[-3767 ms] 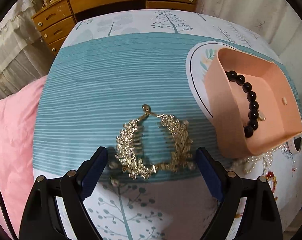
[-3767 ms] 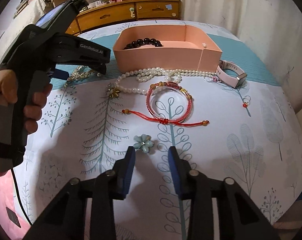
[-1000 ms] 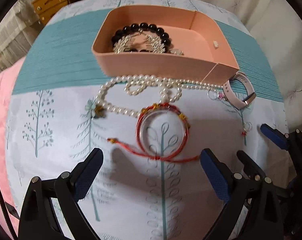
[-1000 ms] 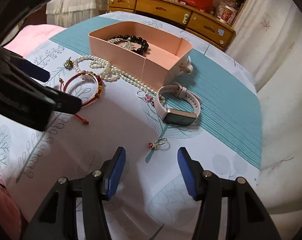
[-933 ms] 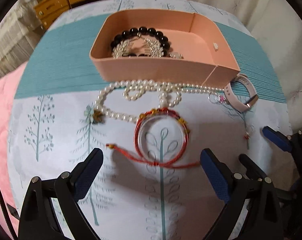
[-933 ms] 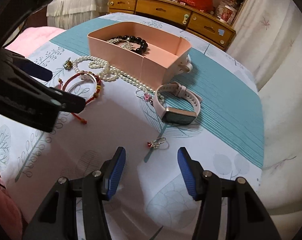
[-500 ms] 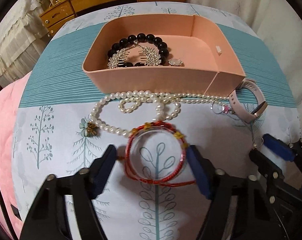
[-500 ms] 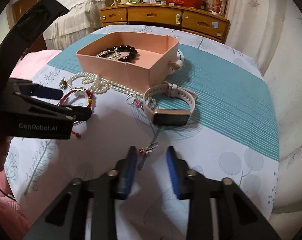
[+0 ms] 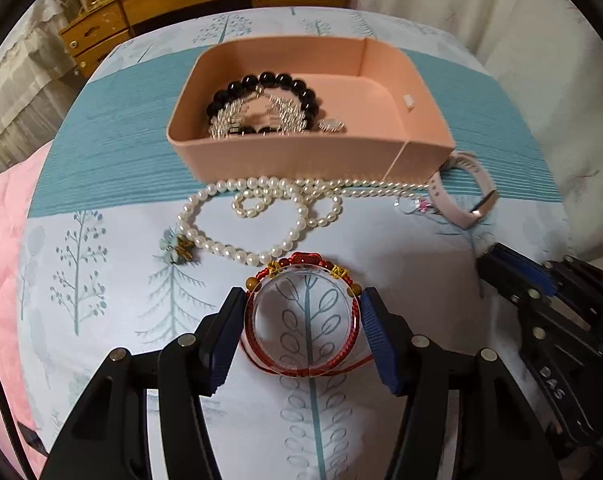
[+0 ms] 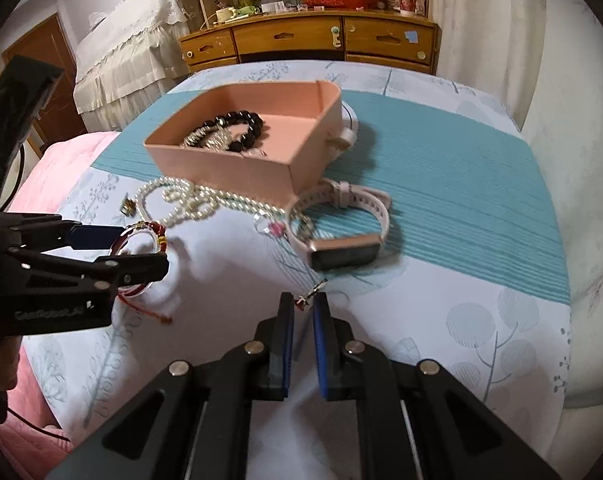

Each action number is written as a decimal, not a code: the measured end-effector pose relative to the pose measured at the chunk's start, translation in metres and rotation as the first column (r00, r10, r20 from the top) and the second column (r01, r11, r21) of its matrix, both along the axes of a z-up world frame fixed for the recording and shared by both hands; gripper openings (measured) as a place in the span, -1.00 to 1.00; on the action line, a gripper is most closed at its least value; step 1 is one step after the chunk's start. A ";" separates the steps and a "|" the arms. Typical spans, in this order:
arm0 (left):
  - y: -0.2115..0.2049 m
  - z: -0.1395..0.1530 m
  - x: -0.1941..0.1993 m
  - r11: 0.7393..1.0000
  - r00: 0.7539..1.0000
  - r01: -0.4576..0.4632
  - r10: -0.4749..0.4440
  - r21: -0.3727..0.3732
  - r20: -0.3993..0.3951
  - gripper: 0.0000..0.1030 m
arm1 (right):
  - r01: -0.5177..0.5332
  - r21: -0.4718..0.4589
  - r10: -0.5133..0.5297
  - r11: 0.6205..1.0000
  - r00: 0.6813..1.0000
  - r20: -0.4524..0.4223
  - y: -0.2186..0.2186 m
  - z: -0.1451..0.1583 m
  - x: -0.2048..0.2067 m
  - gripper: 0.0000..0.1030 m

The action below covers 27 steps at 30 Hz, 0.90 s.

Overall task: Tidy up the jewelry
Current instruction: 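Drop the red string bracelet into the pink box with the left tool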

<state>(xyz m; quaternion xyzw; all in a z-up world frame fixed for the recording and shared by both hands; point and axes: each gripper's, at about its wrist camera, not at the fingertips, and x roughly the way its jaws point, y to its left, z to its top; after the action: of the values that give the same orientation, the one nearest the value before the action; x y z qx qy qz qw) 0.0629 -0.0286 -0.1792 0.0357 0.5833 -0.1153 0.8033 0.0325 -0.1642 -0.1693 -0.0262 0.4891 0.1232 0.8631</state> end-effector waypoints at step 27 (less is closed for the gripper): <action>0.032 0.092 0.125 0.982 0.986 -0.066 0.091 -0.175 0.140 0.93 | 0.285 0.225 -0.309 0.932 0.947 0.082 0.002 0.064 0.095 -0.30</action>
<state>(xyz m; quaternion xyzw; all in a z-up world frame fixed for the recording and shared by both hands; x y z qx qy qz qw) 0.1876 0.0037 -0.0875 -0.0474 0.5114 -0.1295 0.8482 0.1277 -0.1619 -0.1050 0.1325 0.4205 0.0404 0.8967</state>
